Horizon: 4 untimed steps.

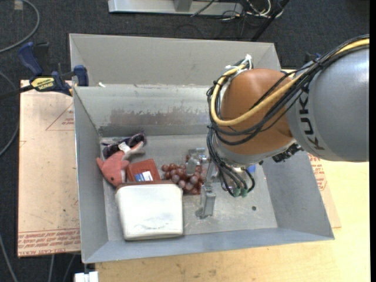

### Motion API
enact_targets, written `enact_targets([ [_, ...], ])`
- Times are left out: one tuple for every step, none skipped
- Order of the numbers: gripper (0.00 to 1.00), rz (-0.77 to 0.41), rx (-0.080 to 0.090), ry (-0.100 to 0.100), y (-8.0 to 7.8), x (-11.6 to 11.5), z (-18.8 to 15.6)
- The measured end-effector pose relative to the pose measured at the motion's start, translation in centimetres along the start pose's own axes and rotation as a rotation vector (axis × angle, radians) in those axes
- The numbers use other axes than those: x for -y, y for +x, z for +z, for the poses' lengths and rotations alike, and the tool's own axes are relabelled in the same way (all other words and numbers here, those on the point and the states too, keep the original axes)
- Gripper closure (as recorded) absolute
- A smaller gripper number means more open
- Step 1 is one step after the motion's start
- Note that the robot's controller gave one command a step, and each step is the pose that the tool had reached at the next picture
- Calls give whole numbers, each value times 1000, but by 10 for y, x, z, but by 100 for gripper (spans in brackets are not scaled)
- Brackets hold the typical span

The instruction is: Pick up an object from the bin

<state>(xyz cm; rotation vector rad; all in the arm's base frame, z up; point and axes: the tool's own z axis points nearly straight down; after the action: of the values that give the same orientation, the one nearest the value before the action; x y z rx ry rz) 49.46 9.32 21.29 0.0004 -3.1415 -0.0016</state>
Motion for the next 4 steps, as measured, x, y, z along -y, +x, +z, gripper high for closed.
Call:
enact_targets([
  [0,-30,3,-1,-26,19,65],
  [0,-186,12,-2,-84,33,125],
  [0,-119,-3,-2,-112,37,158],
  [0,-73,14,-4,-87,40,142],
])
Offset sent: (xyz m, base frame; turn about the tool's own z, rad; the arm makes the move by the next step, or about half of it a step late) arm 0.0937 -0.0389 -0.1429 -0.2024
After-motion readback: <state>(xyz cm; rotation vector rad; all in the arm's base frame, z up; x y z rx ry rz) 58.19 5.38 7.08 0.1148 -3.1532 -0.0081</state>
